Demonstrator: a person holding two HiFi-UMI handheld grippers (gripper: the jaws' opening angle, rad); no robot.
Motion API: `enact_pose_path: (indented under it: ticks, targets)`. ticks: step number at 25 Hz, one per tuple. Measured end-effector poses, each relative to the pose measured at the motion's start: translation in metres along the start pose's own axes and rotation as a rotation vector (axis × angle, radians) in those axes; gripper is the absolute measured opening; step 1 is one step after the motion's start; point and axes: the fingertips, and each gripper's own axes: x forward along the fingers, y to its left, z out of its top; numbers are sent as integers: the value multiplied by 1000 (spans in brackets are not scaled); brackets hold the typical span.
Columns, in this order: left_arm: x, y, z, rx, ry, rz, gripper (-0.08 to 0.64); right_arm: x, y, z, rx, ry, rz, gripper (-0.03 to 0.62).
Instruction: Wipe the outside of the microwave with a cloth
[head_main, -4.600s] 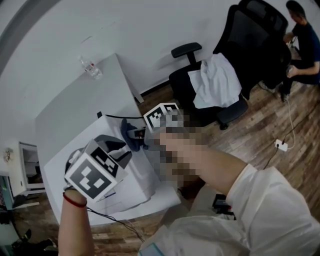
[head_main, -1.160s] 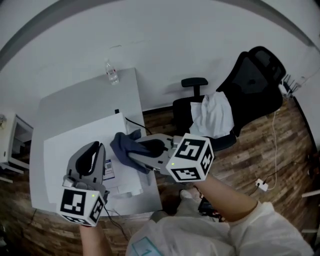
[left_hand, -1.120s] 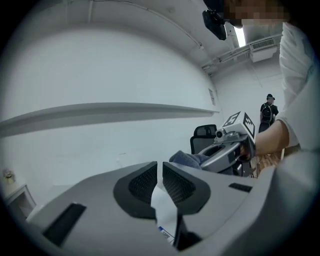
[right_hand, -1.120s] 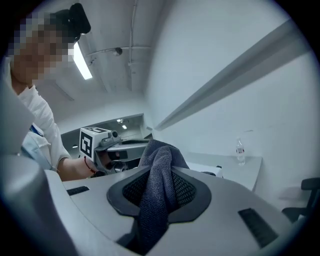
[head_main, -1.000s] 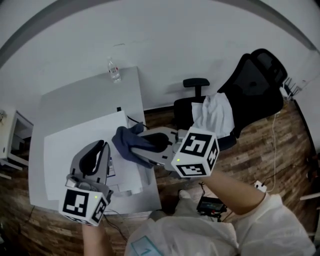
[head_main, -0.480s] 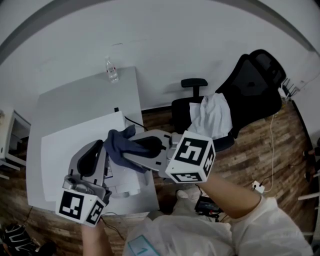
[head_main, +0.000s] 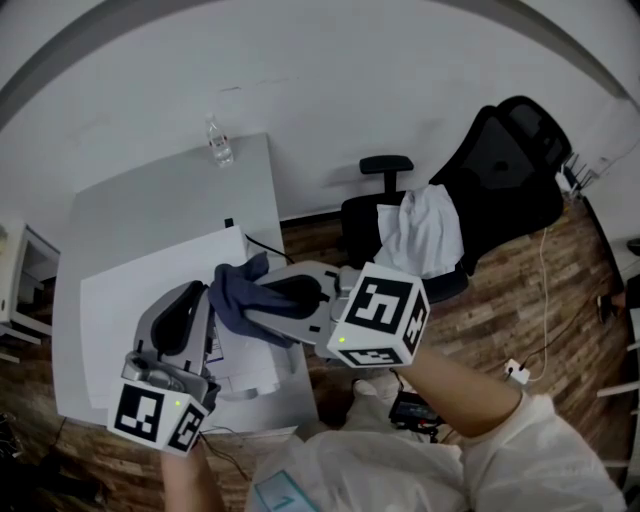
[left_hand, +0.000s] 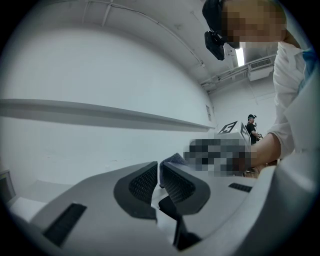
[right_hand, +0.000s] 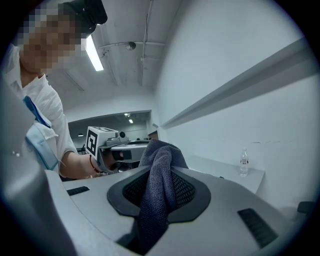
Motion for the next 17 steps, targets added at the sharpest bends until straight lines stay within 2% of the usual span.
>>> enact_pose_path:
  ticks: [17]
  targets:
    - [-1,-2,-1,-3,10,-13,32,4,2,-2,5,8,7,94]
